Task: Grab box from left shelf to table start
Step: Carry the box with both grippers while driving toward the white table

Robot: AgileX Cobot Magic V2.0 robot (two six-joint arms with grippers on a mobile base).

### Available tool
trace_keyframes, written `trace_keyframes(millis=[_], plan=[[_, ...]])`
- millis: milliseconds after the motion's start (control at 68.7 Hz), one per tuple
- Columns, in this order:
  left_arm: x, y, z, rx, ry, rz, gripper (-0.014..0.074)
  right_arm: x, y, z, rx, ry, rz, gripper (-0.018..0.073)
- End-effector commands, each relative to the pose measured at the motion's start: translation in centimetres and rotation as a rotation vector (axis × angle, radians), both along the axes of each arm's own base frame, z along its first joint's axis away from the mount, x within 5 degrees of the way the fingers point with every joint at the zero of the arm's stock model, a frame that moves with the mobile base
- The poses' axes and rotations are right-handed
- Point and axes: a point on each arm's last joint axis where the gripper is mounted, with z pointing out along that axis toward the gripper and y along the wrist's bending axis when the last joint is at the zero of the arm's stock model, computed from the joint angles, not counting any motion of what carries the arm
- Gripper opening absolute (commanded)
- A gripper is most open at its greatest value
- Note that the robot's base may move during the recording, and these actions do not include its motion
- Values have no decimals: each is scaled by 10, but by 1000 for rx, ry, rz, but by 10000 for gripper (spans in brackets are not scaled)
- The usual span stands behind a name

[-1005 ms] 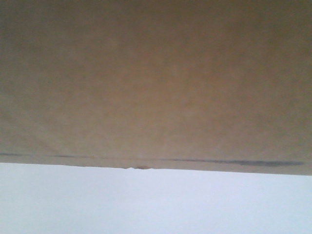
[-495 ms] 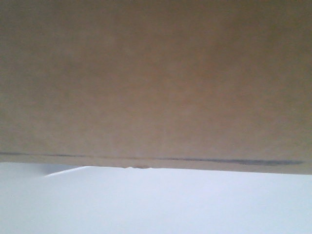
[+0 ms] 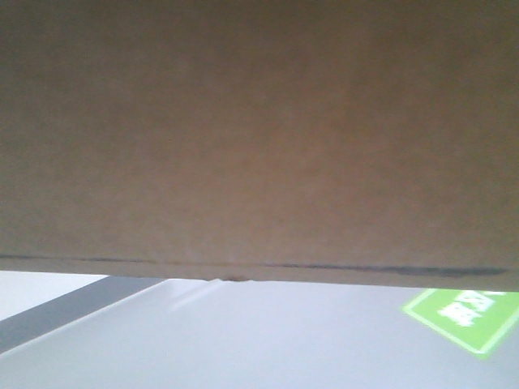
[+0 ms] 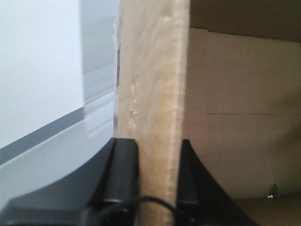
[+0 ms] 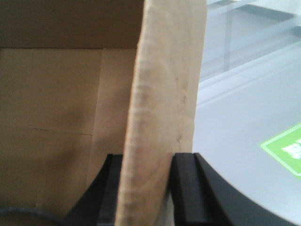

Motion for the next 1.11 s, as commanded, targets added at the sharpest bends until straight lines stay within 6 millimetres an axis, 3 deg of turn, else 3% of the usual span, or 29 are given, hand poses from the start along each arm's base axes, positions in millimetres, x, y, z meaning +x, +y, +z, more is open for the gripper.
trace_keyframes(millis=[0,1092], plan=[[-4,-1,26,-135,-180,-27,-93,2,-6,22,-33,-185,-71,58],[-4,-1,26,-135,-180,-27,-94,2,-6,22,-33,-185,-71,58]])
